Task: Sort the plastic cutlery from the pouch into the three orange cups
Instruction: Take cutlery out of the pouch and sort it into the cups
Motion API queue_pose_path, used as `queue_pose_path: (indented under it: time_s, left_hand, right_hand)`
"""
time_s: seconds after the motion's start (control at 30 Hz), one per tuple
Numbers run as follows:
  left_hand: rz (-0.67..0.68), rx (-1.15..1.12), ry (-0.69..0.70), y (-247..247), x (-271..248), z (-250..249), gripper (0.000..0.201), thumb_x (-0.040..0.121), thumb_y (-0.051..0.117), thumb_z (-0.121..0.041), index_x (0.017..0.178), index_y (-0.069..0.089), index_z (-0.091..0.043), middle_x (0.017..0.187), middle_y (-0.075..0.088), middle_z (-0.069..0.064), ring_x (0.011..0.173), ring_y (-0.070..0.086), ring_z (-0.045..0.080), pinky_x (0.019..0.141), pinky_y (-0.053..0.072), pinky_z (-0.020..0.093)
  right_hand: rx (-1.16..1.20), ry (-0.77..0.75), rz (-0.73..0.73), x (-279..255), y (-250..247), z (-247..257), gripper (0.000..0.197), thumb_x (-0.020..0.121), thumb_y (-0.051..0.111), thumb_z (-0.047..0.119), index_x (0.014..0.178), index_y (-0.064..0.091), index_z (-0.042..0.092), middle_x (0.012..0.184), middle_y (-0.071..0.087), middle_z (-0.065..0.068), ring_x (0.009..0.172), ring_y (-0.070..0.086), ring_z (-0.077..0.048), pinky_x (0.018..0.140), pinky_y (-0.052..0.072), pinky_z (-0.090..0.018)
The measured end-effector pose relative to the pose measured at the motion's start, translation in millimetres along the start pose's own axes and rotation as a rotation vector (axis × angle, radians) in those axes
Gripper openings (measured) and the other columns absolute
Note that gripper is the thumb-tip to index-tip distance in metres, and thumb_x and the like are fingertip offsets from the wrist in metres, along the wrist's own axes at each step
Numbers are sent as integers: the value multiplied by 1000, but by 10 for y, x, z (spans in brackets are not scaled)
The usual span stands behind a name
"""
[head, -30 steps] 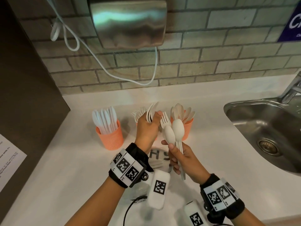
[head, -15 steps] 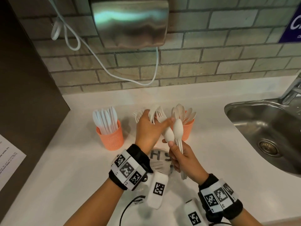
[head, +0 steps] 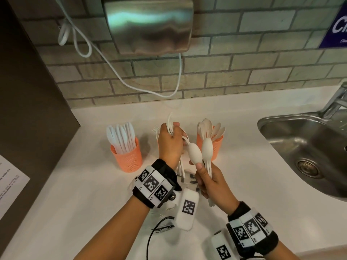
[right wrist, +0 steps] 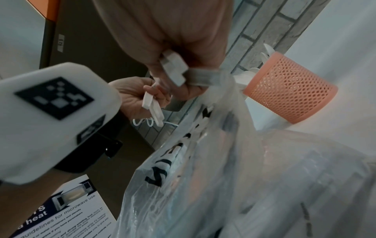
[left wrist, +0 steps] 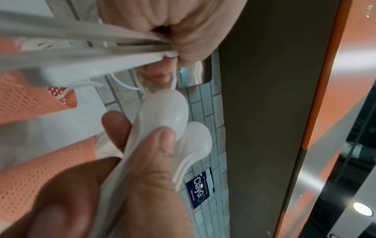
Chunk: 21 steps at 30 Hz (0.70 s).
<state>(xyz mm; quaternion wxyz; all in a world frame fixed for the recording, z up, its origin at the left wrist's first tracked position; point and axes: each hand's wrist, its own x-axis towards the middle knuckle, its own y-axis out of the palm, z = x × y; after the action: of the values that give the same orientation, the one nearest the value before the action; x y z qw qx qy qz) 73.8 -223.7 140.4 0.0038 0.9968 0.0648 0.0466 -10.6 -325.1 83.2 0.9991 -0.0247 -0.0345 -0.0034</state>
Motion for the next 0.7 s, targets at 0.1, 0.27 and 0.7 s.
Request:
queue_pose_path:
  time_s: [0.1, 0.27, 0.7]
  left_hand:
    - [-15, -52, -33, -23, -7, -22, 28, 93, 49, -11, 116, 47, 5, 62, 52, 6, 30, 45, 0, 31, 31, 12]
    - [145, 146, -77, -156, 44, -117, 13, 88, 56, -7, 79, 65, -7, 43, 56, -2, 29, 45, 1, 32, 30, 10]
    - [227, 83, -86, -283, 153, -253, 20, 88, 56, -4, 72, 65, -11, 49, 59, -3, 31, 46, 2, 30, 26, 11]
  right_hand:
    - [35, 16, -27, 4, -18, -21, 42, 88, 43, 39, 78, 44, -1, 51, 38, 2, 38, 32, -7, 36, 28, -18]
    - [143, 34, 2, 9, -60, -57, 39, 86, 43, 39, 93, 57, 4, 51, 44, 2, 34, 32, -7, 34, 29, -18]
    - [390, 220, 228, 65, -200, 28, 87, 59, 81, 48, 123, 48, -2, 47, 34, 6, 33, 27, -2, 31, 28, -14]
